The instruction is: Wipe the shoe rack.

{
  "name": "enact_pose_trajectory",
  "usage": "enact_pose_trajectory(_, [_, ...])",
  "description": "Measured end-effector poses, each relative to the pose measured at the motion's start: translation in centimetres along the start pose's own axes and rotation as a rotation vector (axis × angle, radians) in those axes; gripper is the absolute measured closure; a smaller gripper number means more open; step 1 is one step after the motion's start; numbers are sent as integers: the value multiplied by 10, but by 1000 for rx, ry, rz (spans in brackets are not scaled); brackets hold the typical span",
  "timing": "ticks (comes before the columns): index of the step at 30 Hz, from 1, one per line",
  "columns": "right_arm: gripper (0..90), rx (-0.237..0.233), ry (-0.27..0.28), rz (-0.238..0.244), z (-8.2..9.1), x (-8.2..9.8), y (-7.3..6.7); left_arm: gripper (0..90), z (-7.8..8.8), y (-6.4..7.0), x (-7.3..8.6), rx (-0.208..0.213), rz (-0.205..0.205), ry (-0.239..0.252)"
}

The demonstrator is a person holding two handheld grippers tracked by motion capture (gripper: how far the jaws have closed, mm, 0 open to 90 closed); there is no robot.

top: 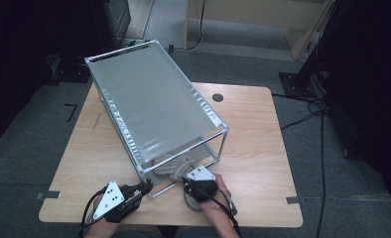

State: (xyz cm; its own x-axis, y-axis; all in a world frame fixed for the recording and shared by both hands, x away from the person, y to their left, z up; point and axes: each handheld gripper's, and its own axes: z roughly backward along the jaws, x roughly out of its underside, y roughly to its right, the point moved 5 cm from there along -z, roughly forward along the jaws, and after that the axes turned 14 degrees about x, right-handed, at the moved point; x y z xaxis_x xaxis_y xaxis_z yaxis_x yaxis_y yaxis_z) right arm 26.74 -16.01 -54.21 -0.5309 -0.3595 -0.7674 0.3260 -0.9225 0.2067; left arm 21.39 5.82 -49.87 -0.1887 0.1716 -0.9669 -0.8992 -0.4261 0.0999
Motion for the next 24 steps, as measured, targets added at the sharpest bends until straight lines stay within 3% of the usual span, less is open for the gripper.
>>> enact_pose_trajectory(5, [614,153,-8,-76,-10,5,44,819,0,0,0,1,1,0])
enact_pose_trajectory(8, [605,209,5,-122,-12,10,61,819,0,0,0,2,1,0])
enact_pose_trajectory(10, [606,214,8,-125,-12,11,63,819,0,0,0,2,1,0])
enact_pose_trajectory(15, [607,161,8,-94,-9,8,43,819,0,0,0,4,4,1])
enact_pose_trajectory(24, [602,-38,43,17,6,1,-27,819,0,0,0,7,9,2])
